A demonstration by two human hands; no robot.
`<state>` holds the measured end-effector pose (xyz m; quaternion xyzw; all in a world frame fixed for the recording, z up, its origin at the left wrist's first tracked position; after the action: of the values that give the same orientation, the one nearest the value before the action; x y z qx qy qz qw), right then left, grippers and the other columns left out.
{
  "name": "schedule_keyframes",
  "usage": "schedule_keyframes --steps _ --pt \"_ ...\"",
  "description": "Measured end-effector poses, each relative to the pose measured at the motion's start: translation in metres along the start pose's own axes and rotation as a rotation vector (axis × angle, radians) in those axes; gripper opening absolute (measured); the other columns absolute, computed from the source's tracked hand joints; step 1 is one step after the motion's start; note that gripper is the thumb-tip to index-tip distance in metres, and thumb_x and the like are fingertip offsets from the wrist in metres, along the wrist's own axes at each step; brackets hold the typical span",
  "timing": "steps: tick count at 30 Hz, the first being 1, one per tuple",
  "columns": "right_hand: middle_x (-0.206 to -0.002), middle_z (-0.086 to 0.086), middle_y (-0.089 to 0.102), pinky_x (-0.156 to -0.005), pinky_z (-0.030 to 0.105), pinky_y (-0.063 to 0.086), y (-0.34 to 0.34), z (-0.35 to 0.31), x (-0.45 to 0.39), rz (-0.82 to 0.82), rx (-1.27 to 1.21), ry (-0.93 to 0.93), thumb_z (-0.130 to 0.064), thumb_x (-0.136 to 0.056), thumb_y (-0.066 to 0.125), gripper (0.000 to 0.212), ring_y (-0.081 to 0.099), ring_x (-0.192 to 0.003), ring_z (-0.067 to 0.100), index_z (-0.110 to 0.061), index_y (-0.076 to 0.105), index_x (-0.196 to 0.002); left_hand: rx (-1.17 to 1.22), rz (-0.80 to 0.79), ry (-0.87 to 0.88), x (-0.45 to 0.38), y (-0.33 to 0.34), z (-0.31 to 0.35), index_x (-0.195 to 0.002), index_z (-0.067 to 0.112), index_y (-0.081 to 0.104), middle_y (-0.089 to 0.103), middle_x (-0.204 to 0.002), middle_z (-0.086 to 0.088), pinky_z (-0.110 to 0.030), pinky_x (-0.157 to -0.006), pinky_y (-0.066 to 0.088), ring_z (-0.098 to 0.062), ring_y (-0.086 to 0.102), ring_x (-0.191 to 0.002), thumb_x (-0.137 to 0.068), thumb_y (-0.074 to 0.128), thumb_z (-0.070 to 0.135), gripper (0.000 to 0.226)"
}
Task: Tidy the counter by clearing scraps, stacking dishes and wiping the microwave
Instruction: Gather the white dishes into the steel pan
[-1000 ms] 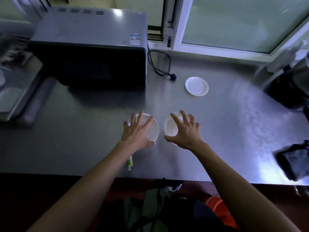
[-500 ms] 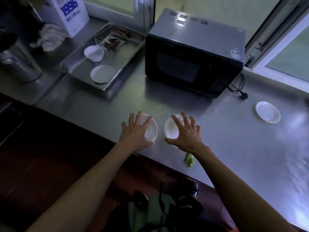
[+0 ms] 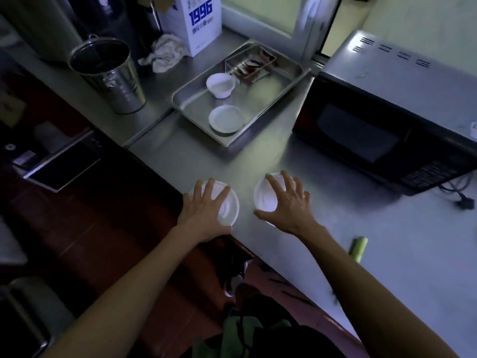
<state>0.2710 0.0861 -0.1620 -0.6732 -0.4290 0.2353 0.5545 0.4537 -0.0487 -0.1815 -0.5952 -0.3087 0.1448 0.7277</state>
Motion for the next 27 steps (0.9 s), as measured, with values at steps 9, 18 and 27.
schedule_keyframes --steps 9,18,27 --pt "-0.165 0.002 0.002 -0.112 0.065 0.023 0.0 -0.015 -0.097 -0.041 -0.003 -0.012 -0.08 -0.069 0.062 0.105 0.008 -0.148 0.04 -0.041 0.012 -0.153 -0.014 -0.046 -0.022 -0.092 -0.034 -0.038 -0.15 0.045 -0.001 -0.006 -0.16 -0.003 -0.063 -0.111 0.02 -0.038 -0.003 -0.146 -0.061 0.062 0.075 0.113" --pt "-0.163 0.003 0.008 -0.106 0.064 0.029 -0.01 -0.014 -0.17 -0.014 -0.026 0.019 -0.077 -0.066 0.067 0.103 0.012 -0.146 0.041 -0.039 0.02 -0.15 0.064 0.011 -0.041 -0.174 -0.074 -0.052 -0.15 0.045 0.008 0.002 -0.159 0.0 -0.062 -0.107 0.028 -0.036 0.007 -0.145 -0.056 0.061 0.081 0.113" --pt "-0.163 0.001 0.008 -0.106 0.064 0.029 -0.025 -0.004 -0.205 0.029 -0.078 0.146 -0.074 -0.066 0.068 0.104 0.012 -0.146 0.04 -0.04 0.02 -0.151 0.08 -0.004 -0.022 -0.239 -0.095 -0.069 -0.151 0.047 0.002 -0.001 -0.16 0.003 -0.057 -0.111 0.028 -0.032 0.004 -0.146 -0.061 0.064 0.078 0.114"
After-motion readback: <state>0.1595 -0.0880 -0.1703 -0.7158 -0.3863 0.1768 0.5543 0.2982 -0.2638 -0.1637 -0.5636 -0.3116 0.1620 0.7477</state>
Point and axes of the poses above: each hand's wrist, its own x-axis away from the middle knuckle, its own y-axis out of the palm, z = x × y, the point moved 6 cm from there along -x, towards the middle knuckle
